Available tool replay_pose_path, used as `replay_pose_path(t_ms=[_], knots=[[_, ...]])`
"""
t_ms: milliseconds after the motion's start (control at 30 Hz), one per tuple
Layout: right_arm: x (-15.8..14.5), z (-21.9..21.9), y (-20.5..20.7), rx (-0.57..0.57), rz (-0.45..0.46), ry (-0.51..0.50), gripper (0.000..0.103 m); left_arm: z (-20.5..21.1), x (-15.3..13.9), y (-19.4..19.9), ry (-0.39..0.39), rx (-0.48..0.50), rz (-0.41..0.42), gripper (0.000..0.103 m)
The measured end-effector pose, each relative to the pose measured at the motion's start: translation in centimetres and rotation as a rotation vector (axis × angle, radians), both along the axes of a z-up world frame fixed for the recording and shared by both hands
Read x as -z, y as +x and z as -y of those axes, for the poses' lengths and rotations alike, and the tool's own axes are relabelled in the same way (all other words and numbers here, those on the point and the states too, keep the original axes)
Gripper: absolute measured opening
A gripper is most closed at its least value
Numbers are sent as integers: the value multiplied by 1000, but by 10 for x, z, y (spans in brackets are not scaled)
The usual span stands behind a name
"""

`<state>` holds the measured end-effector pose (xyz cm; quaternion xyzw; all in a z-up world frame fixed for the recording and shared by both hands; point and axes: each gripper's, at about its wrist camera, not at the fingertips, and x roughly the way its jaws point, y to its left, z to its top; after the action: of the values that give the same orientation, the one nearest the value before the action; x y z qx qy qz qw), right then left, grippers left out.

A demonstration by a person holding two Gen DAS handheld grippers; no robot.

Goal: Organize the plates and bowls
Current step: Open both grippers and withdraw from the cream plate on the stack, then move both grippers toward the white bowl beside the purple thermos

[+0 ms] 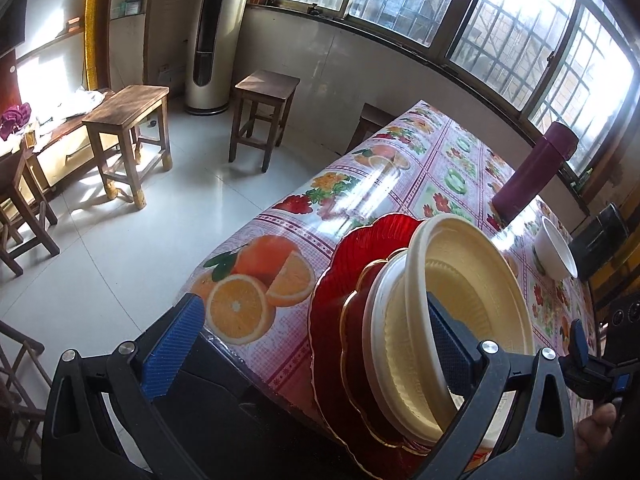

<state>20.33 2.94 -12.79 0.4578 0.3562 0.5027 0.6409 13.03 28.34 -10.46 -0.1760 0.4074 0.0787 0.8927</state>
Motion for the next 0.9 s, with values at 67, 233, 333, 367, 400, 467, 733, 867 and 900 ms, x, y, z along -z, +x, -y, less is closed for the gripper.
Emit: replay_pose_path(t_ms=[67, 233, 333, 367, 400, 467, 733, 867, 900], knots=[[-1, 11, 1, 24, -1, 15, 92, 1, 2, 4, 24, 5, -33, 103], [-3, 38, 3, 76, -2, 62, 92, -1, -1, 2, -10, 3, -28, 103], [-5, 48, 6, 92, -6, 70, 92, 3, -16, -1, 8, 8, 10, 103], [-5, 51, 6, 96, -5, 67, 92, 4, -23, -2, 20, 10, 24, 103], [-6, 54, 6, 103, 1, 65, 92, 5, -31, -3, 37, 10, 44, 103], [-8, 65, 6, 126, 9, 67, 92, 10, -48, -5, 84, 7, 89, 103], [-13, 125, 7, 277, 21, 54, 92, 77, -109, -3, 118, 171, 280, 103], [-17, 160, 2, 363, 35, 23, 93, 130, -119, 11, 81, 305, 306, 103], [-17, 169, 1, 387, 39, 15, 93, 144, -120, 16, 78, 338, 308, 103]])
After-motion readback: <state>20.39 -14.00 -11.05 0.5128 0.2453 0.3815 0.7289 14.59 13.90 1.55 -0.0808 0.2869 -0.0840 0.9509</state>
